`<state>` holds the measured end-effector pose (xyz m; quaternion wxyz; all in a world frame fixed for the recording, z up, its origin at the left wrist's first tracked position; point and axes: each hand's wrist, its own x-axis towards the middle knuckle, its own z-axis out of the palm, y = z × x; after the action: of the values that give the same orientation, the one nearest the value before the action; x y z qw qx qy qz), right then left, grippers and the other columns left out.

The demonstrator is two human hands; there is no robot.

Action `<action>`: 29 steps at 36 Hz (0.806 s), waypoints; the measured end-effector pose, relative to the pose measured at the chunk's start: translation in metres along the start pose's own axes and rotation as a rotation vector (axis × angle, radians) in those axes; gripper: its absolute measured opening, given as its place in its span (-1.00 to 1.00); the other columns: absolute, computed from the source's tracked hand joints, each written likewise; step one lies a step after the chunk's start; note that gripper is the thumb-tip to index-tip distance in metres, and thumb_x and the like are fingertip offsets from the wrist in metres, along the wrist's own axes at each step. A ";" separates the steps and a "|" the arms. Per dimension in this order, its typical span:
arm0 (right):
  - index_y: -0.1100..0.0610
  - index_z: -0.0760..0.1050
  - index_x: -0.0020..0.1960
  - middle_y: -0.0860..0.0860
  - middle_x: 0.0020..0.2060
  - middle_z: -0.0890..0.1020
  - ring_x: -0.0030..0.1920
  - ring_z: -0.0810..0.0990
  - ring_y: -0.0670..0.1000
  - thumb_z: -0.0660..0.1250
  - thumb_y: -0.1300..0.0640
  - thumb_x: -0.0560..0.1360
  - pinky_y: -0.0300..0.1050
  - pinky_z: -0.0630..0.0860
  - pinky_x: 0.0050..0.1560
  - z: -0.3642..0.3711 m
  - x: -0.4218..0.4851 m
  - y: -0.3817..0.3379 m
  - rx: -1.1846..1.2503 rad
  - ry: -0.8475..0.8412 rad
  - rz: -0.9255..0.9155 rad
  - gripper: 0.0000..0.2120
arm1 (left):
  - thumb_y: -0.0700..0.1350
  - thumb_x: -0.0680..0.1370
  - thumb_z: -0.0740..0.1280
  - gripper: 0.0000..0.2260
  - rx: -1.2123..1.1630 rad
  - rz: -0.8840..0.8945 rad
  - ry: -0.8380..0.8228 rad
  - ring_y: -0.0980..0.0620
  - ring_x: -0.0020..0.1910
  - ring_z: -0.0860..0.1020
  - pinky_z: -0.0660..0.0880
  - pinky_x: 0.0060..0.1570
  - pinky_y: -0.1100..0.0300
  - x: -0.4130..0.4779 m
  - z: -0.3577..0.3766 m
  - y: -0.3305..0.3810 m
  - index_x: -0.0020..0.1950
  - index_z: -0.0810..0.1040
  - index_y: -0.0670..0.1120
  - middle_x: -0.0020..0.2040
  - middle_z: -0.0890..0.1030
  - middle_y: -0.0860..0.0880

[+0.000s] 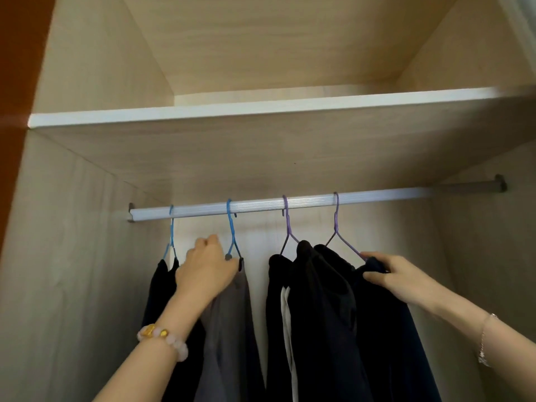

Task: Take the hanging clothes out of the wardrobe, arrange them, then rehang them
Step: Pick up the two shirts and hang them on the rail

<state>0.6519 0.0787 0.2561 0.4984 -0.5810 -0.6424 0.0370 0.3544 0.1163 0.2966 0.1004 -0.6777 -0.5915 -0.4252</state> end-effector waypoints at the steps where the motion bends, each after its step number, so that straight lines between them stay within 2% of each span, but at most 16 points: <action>1: 0.13 0.37 0.38 0.01 0.13 0.54 0.13 0.50 -0.02 0.25 0.29 0.52 -0.26 0.33 0.09 0.001 0.000 0.000 -0.009 0.021 0.003 -0.56 | 0.04 0.58 0.18 -0.54 -0.015 -0.038 -0.050 -0.18 0.34 0.38 0.39 0.18 0.00 0.002 0.000 -0.005 0.41 0.26 -0.15 0.40 0.32 -0.15; 3: 0.13 0.37 0.37 0.04 0.13 0.53 0.06 0.47 -0.03 0.17 0.34 0.53 -0.25 0.32 0.02 0.001 -0.001 0.001 -0.041 0.079 0.013 -0.57 | -0.01 0.58 0.19 -0.58 -0.136 -0.090 -0.169 -0.17 0.25 0.45 0.42 0.16 0.05 0.004 0.001 -0.012 0.37 0.28 -0.20 0.31 0.41 -0.19; 5: 0.13 0.39 0.36 0.08 0.19 0.54 0.05 0.46 -0.01 0.12 0.39 0.51 -0.25 0.31 -0.02 0.002 -0.001 0.004 -0.083 0.137 0.019 -0.55 | -0.17 0.54 0.21 -0.77 -0.351 -0.126 -0.270 -0.14 0.10 0.53 0.46 0.11 0.06 0.002 0.001 -0.015 0.17 0.42 -0.23 0.15 0.54 -0.16; 7: 0.13 0.41 0.35 0.10 0.23 0.54 0.15 0.50 0.06 0.12 0.41 0.49 -0.21 0.35 0.03 0.001 -0.001 0.007 -0.099 0.177 0.028 -0.53 | -0.31 0.49 0.20 -0.78 -0.537 -0.149 -0.325 -0.19 0.04 0.58 0.51 0.10 0.00 0.001 0.004 -0.014 0.09 0.53 -0.27 0.07 0.61 -0.25; 9: 0.12 0.43 0.34 0.12 0.24 0.54 0.26 0.48 0.12 0.13 0.42 0.48 -0.15 0.37 0.15 0.000 -0.001 0.009 -0.114 0.215 0.048 -0.52 | -0.36 0.47 0.18 -0.75 -0.603 -0.143 -0.318 -0.21 0.02 0.59 0.51 0.02 0.02 0.001 0.009 -0.014 0.09 0.55 -0.31 0.05 0.62 -0.32; 11: 0.12 0.44 0.33 0.13 0.23 0.55 0.28 0.47 0.15 0.12 0.43 0.47 -0.13 0.37 0.20 -0.002 -0.001 0.011 -0.129 0.238 0.068 -0.52 | -0.36 0.46 0.17 -0.75 -0.615 -0.129 -0.305 -0.23 -0.02 0.59 0.46 -0.08 0.07 0.001 0.014 -0.013 0.07 0.54 -0.34 0.05 0.61 -0.35; 14: 0.12 0.45 0.32 0.14 0.21 0.57 0.25 0.49 0.15 0.11 0.43 0.46 -0.12 0.40 0.14 -0.007 -0.001 0.014 -0.146 0.255 0.081 -0.51 | -0.36 0.45 0.14 -0.75 -0.622 -0.116 -0.297 -0.16 -0.11 0.56 0.40 -0.12 0.09 0.002 0.022 -0.013 0.06 0.53 -0.34 0.05 0.59 -0.38; 19: 0.11 0.43 0.34 0.12 0.21 0.56 0.24 0.50 0.13 0.12 0.41 0.48 -0.15 0.38 0.14 -0.017 -0.001 0.020 -0.147 0.202 0.070 -0.52 | -0.36 0.47 0.13 -0.75 -0.613 -0.104 -0.274 -0.28 0.02 0.59 0.43 -0.09 0.07 0.003 0.026 -0.013 0.03 0.55 -0.31 0.02 0.61 -0.36; 21: 0.13 0.43 0.33 0.11 0.19 0.57 0.23 0.51 0.11 0.14 0.41 0.49 -0.21 0.35 0.08 -0.020 -0.001 0.022 -0.148 0.180 0.052 -0.54 | -0.39 0.47 0.13 -0.77 -0.614 -0.096 -0.269 -0.23 -0.03 0.58 0.46 -0.07 0.04 0.003 0.026 -0.013 0.03 0.52 -0.33 0.03 0.60 -0.37; 24: 0.14 0.43 0.33 0.02 0.09 0.55 0.20 0.50 0.04 0.15 0.41 0.50 -0.25 0.31 0.07 -0.022 -0.001 0.022 -0.125 0.154 0.032 -0.56 | -0.42 0.50 0.10 -0.77 -0.633 -0.069 -0.249 -0.10 -0.14 0.52 0.42 -0.15 0.14 0.002 0.027 -0.014 0.05 0.49 -0.35 0.05 0.58 -0.37; 26: 0.14 0.43 0.33 -0.02 0.06 0.52 0.22 0.49 0.03 0.16 0.41 0.50 -0.25 0.30 0.10 -0.022 -0.002 0.021 -0.115 0.144 0.022 -0.56 | -0.43 0.52 0.08 -0.75 -0.651 -0.069 -0.231 -0.10 -0.16 0.53 0.43 -0.19 0.16 0.002 0.029 -0.015 0.06 0.51 -0.32 0.05 0.59 -0.37; 29: 0.14 0.42 0.35 0.00 0.12 0.53 0.28 0.47 0.05 0.16 0.40 0.51 -0.26 0.29 0.14 -0.020 -0.002 0.018 -0.115 0.131 0.011 -0.56 | -0.42 0.54 0.08 -0.75 -0.645 -0.072 -0.203 -0.11 -0.14 0.54 0.44 -0.19 0.17 0.002 0.031 -0.015 0.07 0.52 -0.31 0.05 0.59 -0.37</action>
<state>0.6774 0.0725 0.2538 0.5049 -0.6134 -0.6063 -0.0352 0.3550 0.1421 0.2729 -0.1936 -0.6921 -0.4573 -0.5238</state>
